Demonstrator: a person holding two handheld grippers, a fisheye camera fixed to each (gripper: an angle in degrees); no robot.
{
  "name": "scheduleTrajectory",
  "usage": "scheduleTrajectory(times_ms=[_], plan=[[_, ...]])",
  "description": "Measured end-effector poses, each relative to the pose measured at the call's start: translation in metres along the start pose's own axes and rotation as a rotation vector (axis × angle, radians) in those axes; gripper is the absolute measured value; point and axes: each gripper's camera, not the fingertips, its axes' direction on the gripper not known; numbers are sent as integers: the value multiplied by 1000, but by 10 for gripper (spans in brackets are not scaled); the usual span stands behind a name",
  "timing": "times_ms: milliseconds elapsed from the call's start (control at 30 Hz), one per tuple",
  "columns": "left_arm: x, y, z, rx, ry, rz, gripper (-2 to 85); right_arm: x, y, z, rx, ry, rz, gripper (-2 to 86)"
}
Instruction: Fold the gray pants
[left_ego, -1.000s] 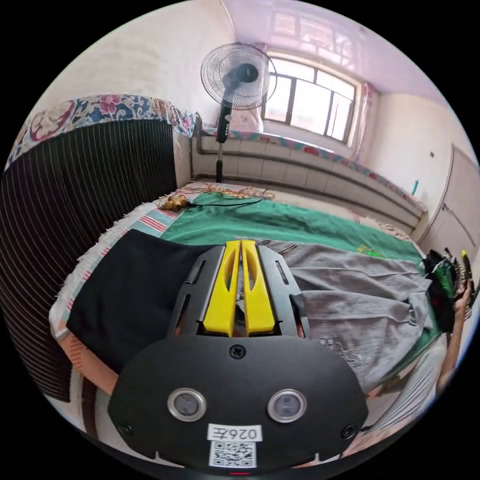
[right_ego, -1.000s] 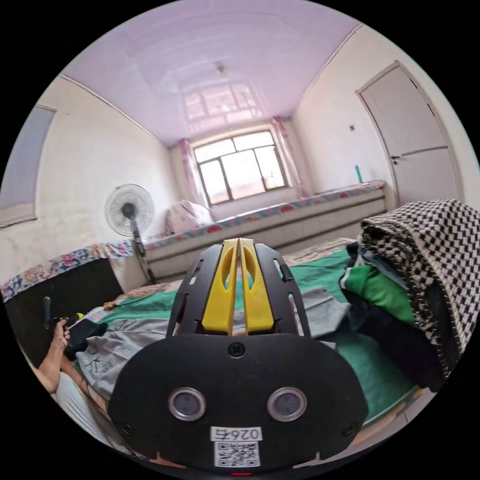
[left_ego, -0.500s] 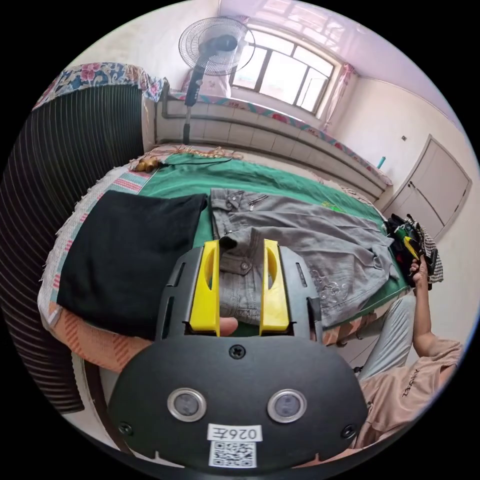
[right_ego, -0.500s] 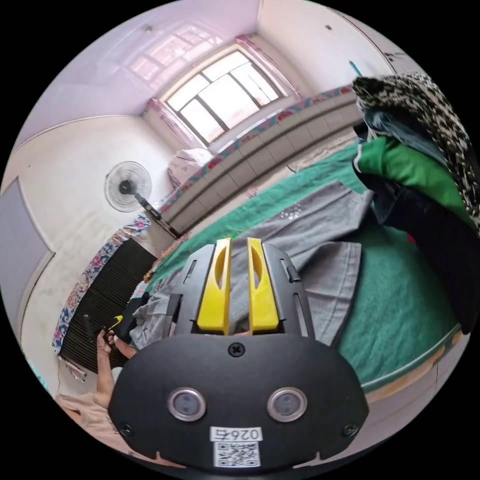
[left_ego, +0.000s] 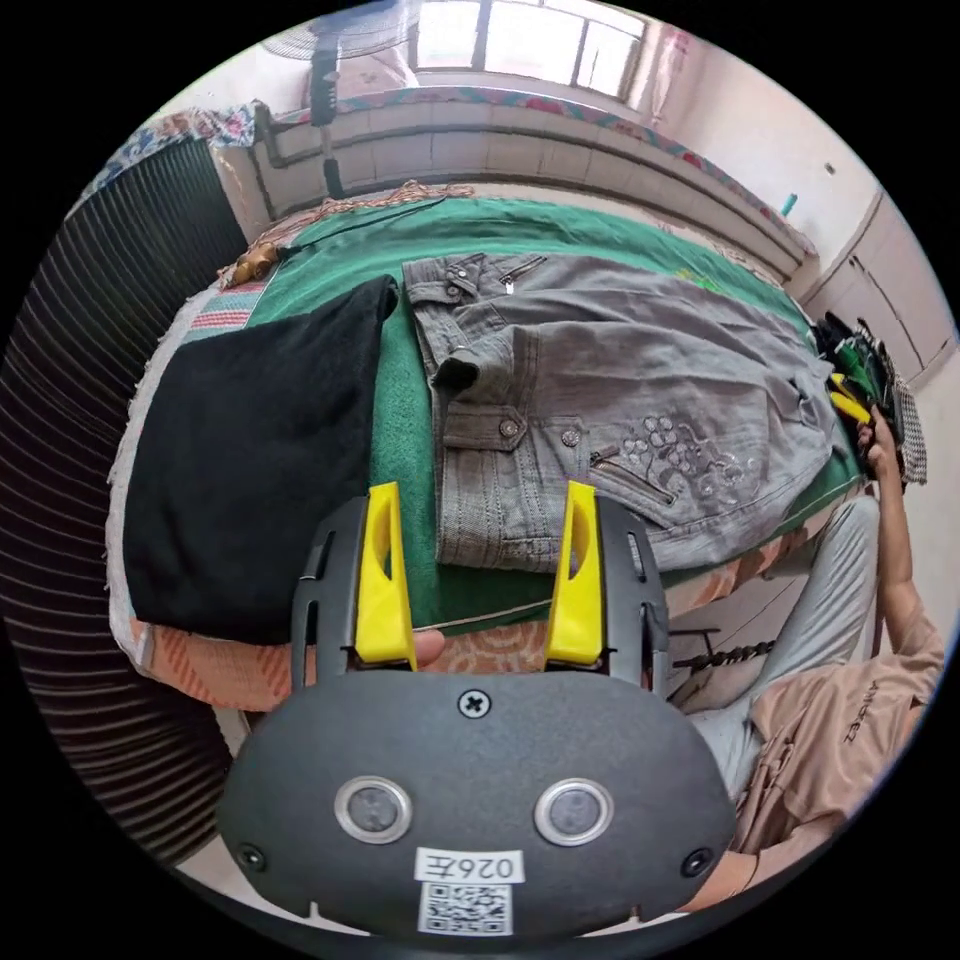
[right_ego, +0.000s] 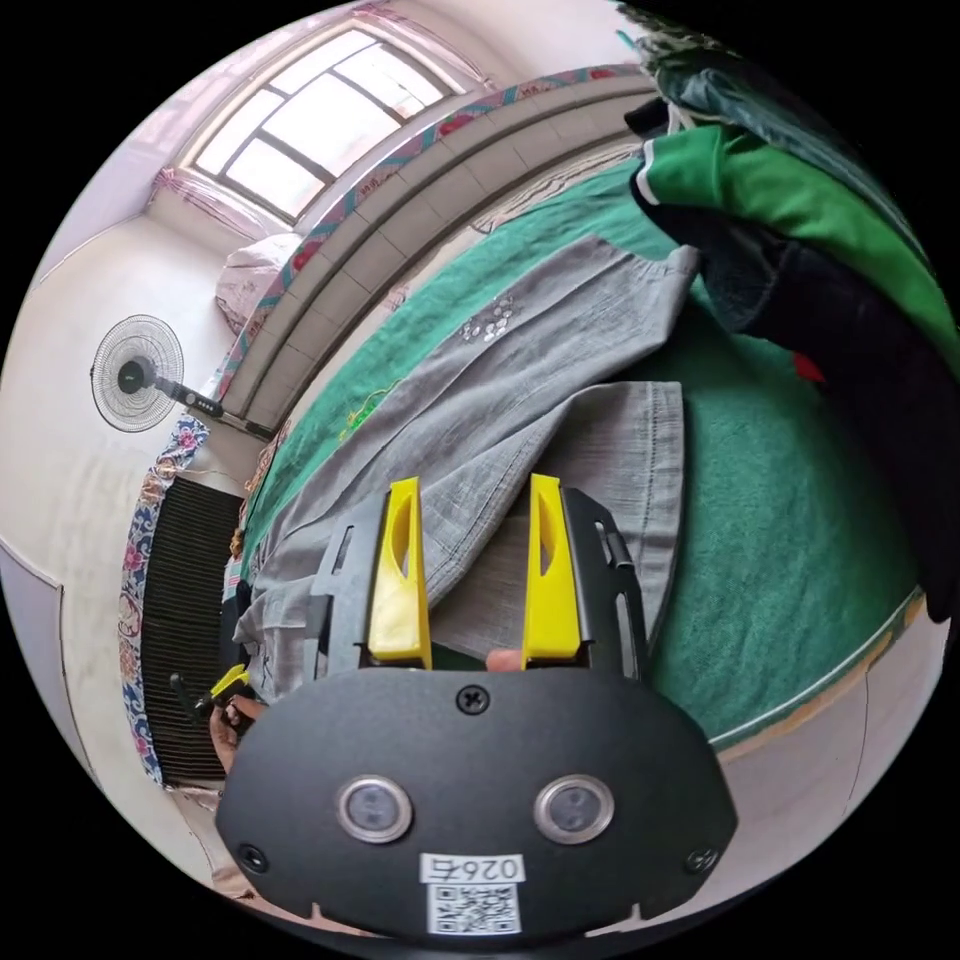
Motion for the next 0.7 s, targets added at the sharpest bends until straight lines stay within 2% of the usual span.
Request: scheduleTrajectory(times_ms=[133,167,233,267,300,367,467,700], plan=[[4,-8,21,-69,16,48,224,0,-26,14,-83,-114,47,108],[4,-12,33,-130,-8,60,220,-1,-28,12,-83,-118,52,105],[-1,-15,33,-146,-4,84,207,-10,-35,-7,-92,-114,37,80],[-7,-14,30,-166,-23,97,167,-14,-37,-13,-89,-112,27,71],[-14,-11,24,-130,43,123,100,-21,-37,-30,-69,-106,4,44],[-31,-5,17,-85,105,103,52,-30,-37,-57,-26,-135,-28,15],[-64,11,8,17,244,62,44,-38,-32,-107,57,-185,-36,-7],[-145,68,-9,329,588,-51,31,-25,16,-252,467,-309,43,-11]])
